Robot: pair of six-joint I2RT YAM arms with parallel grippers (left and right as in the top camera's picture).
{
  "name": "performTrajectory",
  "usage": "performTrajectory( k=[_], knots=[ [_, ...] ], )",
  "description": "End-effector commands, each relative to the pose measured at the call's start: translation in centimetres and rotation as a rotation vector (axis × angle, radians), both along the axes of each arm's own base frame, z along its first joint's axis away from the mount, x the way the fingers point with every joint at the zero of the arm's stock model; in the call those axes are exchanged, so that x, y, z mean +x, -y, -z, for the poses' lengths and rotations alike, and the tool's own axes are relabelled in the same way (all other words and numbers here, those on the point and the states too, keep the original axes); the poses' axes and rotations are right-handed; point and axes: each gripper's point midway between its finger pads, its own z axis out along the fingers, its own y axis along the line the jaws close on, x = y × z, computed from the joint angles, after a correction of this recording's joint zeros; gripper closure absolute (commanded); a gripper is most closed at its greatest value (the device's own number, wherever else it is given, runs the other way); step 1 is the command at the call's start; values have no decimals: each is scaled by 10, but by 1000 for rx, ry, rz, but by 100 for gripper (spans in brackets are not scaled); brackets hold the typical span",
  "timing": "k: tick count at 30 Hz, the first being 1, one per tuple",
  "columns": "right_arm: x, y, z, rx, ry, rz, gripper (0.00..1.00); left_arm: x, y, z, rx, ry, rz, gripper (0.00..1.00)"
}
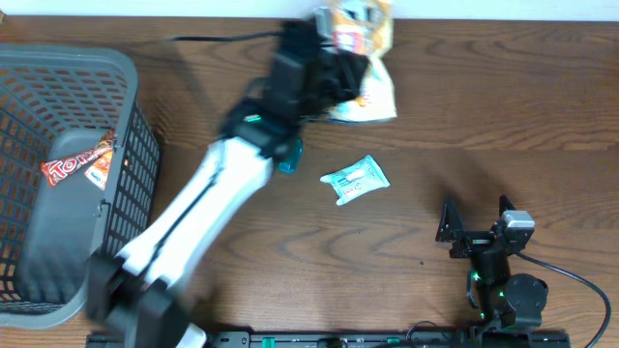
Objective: Scan the item barcode
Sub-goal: 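Carry the yellow snack bag with the left gripper and place it right of the wipes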
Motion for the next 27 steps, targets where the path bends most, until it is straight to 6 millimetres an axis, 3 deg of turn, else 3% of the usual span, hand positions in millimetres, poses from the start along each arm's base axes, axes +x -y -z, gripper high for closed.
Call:
performTrajectory(
  k=[1, 2, 3, 6, 8, 14, 22, 27],
  knots=[
    [0, 0, 0, 7, 1, 1, 1, 14, 37, 70, 63, -41, 36, 89],
    [0, 0, 0, 7, 1, 1, 1, 15, 44, 89, 77, -61, 46, 89],
    [0, 0, 0, 7, 1, 1, 1, 13, 58, 128, 108, -105, 68, 89],
    [0, 0, 0, 7, 1, 1, 1, 5, 72, 171, 149, -158, 96, 89],
    [0, 0, 0, 7, 1, 1, 1, 0, 79, 185, 162, -173, 111, 88],
    [0, 0, 0, 7, 1, 1, 1, -12, 97, 187, 157, -155, 145, 85],
    [0, 0, 0, 7, 1, 1, 1, -16, 97, 195, 226, -143, 86, 83],
    [0, 0, 0, 7, 1, 1, 1, -18, 99, 191, 225, -136, 94, 44]
  ],
)
